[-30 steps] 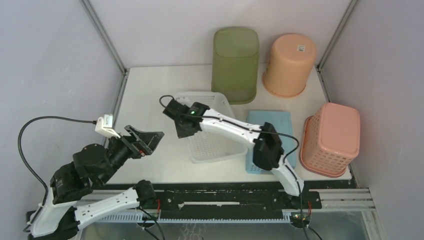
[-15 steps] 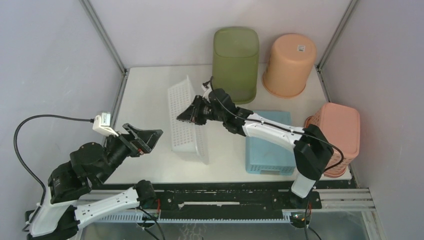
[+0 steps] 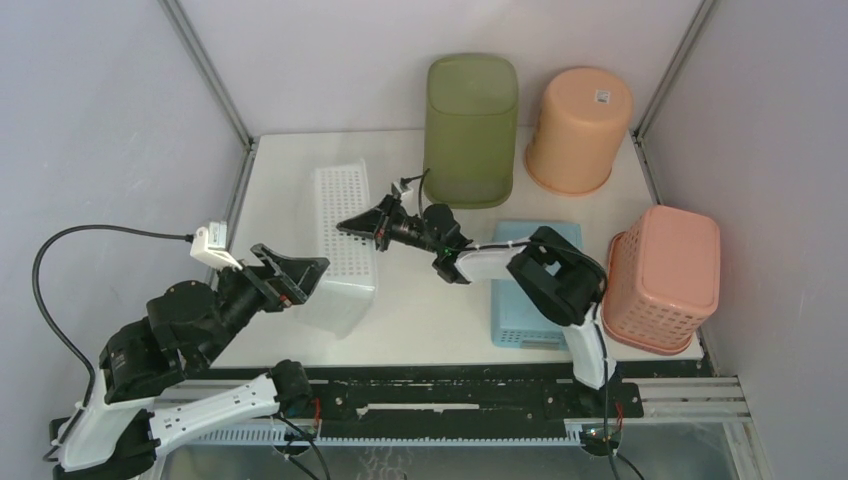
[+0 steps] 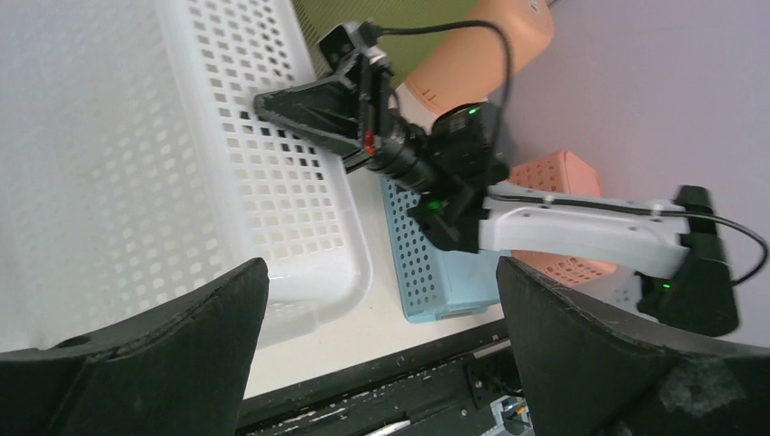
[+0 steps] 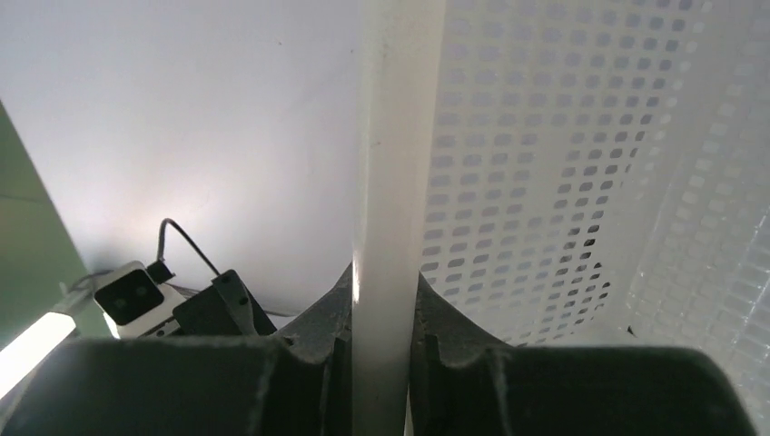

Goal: Turn the large container upside down

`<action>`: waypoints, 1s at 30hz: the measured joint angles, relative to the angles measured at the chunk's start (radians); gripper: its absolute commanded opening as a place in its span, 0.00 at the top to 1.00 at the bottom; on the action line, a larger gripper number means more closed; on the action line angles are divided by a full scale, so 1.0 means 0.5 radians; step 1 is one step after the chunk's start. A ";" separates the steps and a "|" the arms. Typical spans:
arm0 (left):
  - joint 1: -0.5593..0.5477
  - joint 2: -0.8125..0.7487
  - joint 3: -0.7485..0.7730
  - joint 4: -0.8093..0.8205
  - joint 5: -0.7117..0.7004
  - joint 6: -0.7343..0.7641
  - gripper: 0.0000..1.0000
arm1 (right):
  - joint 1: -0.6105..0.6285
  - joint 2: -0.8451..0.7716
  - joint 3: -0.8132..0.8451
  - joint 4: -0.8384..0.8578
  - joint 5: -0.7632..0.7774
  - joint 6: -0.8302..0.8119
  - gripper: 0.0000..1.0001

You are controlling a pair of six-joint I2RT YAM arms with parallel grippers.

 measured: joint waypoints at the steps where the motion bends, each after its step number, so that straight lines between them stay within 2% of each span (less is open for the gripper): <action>1: 0.000 0.001 0.006 -0.002 -0.001 0.000 0.00 | 0.001 0.082 0.014 0.127 0.006 0.086 1.00; 6: 0.000 0.010 0.034 -0.009 -0.007 0.000 0.00 | 0.008 0.342 0.050 0.511 0.051 0.328 1.00; 17: 0.000 0.022 0.040 -0.009 -0.027 0.025 0.00 | 0.034 0.609 0.052 0.925 0.238 0.424 0.99; 20: 0.000 0.047 0.040 0.001 -0.026 0.042 0.00 | 0.034 0.615 0.005 0.971 0.266 0.424 0.85; 25: 0.000 0.063 0.037 0.010 -0.026 0.052 0.00 | 0.034 0.591 -0.130 0.954 0.304 0.394 0.57; 30: 0.000 0.059 0.032 0.008 -0.028 0.052 0.00 | 0.024 0.414 -0.283 0.442 0.357 0.175 0.37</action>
